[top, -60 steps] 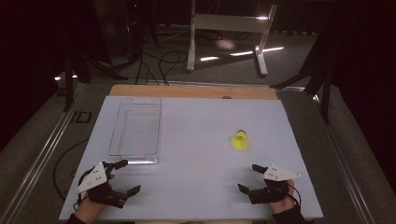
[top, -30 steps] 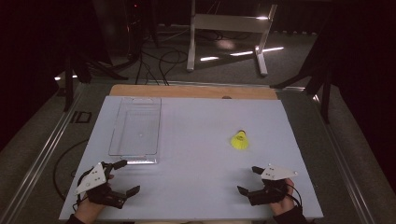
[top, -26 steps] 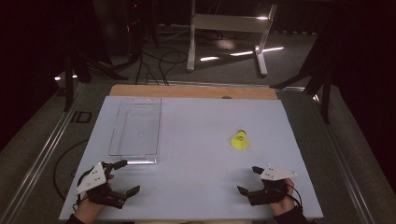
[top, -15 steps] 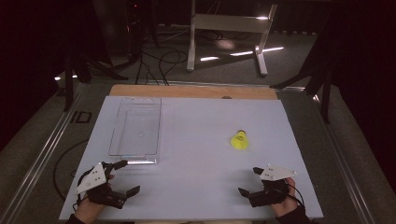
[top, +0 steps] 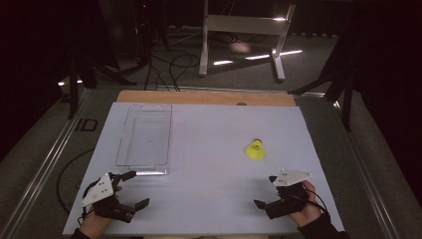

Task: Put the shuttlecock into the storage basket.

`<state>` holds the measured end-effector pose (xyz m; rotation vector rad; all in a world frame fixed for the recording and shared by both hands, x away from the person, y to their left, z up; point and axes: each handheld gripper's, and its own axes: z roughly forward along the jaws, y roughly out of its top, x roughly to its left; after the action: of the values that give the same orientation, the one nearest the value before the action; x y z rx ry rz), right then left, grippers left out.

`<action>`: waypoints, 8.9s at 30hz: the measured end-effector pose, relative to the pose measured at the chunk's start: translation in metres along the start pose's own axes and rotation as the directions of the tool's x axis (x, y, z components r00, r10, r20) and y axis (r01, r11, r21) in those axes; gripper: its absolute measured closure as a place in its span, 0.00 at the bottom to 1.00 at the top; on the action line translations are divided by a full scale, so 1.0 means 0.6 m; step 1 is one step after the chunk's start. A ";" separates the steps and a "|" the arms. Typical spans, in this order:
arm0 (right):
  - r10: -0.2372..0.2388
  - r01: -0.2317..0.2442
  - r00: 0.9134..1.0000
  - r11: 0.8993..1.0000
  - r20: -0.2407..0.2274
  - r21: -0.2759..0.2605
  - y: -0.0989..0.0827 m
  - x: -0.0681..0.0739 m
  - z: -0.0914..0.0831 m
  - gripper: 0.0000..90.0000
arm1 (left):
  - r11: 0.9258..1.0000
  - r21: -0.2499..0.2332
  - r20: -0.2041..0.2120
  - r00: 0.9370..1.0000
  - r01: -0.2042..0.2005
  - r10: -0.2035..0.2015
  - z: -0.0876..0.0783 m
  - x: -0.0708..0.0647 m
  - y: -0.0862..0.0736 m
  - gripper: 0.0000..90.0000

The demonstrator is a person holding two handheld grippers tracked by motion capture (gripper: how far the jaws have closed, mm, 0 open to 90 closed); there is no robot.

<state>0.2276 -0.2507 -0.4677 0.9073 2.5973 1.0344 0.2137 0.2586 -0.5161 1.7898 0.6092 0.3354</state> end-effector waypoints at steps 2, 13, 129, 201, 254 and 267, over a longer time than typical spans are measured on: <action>0.004 -0.004 1.000 1.000 -0.005 0.013 0.002 -0.001 0.001 0.08 | 1.000 0.002 -0.001 1.000 0.000 0.000 0.000 0.000 0.000 0.00; 0.049 -0.060 0.995 0.991 0.092 0.118 0.035 -0.019 0.003 0.09 | 1.000 0.005 -0.001 1.000 0.000 0.000 0.001 0.000 0.000 0.00; 0.390 -0.508 0.822 0.831 0.414 0.226 0.105 -0.201 0.179 0.99 | 1.000 0.025 0.016 1.000 -0.002 0.002 0.004 0.000 -0.002 0.00; -0.158 0.293 0.924 0.878 -0.347 0.379 0.104 -0.124 0.133 1.00 | 0.992 0.128 0.125 0.992 0.018 -0.034 0.019 -0.006 0.009 0.00; -0.310 0.491 0.790 0.836 -0.529 0.244 0.171 -0.044 0.124 1.00 | 0.834 0.442 0.478 0.874 -0.329 0.091 0.115 -0.030 0.227 0.00; -0.320 0.506 0.777 0.830 -0.542 0.235 0.183 -0.035 0.129 1.00 | 0.785 0.431 0.526 0.831 -0.445 0.183 0.176 -0.060 0.246 0.11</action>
<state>0.3263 -0.1587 -0.4509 0.0646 3.2723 0.7156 0.2727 0.1231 -0.4046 2.4309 0.0316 -0.0588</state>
